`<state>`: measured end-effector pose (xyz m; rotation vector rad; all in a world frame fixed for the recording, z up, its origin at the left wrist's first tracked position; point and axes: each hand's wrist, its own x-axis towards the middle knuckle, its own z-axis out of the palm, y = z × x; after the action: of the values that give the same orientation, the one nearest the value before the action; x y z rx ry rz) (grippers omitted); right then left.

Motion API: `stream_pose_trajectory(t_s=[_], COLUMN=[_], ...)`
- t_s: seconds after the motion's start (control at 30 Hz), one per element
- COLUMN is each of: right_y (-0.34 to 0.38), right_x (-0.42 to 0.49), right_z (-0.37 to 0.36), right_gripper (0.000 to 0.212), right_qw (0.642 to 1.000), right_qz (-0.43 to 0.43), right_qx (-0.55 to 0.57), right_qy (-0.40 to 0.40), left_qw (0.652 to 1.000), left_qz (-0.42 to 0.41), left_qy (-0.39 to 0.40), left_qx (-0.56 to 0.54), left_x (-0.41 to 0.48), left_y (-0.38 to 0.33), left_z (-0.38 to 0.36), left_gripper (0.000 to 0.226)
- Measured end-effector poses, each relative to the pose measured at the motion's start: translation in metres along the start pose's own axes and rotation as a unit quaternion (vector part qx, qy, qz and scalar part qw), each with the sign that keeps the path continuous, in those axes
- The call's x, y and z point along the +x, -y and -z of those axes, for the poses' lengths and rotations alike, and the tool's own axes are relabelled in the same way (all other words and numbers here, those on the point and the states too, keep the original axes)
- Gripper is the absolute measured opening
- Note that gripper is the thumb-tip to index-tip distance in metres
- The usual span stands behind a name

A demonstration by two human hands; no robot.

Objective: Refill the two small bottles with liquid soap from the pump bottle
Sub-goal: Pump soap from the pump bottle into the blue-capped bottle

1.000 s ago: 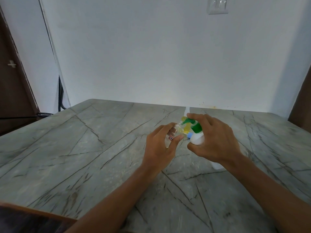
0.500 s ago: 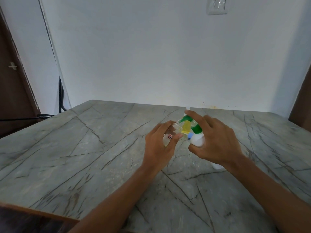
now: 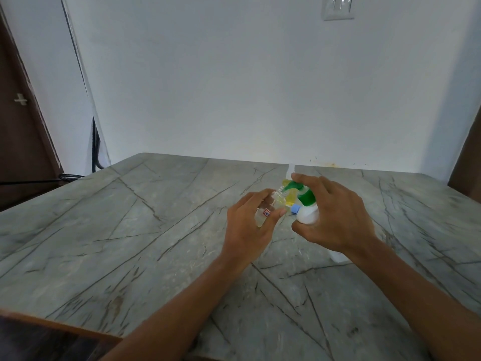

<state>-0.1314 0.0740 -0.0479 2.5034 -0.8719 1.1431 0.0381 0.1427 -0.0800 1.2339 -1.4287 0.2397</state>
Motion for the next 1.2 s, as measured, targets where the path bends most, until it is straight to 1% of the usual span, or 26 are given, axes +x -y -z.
stream_pose_trajectory(t_s=[0.2, 0.33, 0.47, 0.83, 1.03, 1.2], right_y=[0.0012, 0.0019, 0.0021, 0.0023, 0.0017, 0.001], right_x=[-0.0008, -0.0036, -0.0033, -0.0007, -0.0009, -0.0013], right_z=[0.0, 0.0011, 0.0026, 0.0028, 0.0029, 0.0029], right_gripper=[0.083, 0.092, 0.099, 0.091, 0.082, 0.081], right_qw=[1.0, 1.0, 1.0, 1.0, 1.0, 1.0], right_qz=[0.003, 0.003, 0.007, 0.001, 0.005, 0.007], right_qx=[0.0, -0.024, -0.024, -0.016, -0.004, 0.0], right_qy=[-0.01, 0.002, 0.007, 0.026, 0.001, -0.001], left_qw=[1.0, 1.0, 1.0, 1.0, 1.0, 1.0], left_qz=[-0.009, -0.004, -0.006, -0.003, -0.018, -0.024], left_qy=[0.009, -0.01, -0.015, -0.009, 0.005, 0.01], left_qx=[0.003, -0.009, -0.006, 0.005, 0.008, 0.006], left_x=[-0.0016, 0.0002, 0.0007, 0.0005, -0.002, -0.0031], left_y=[-0.0007, -0.0034, -0.0041, -0.002, -0.0022, -0.0034], left_z=[-0.001, 0.001, 0.0017, 0.0007, -0.0004, -0.001], left_gripper=[0.043, 0.042, 0.042, 0.043, 0.044, 0.047])
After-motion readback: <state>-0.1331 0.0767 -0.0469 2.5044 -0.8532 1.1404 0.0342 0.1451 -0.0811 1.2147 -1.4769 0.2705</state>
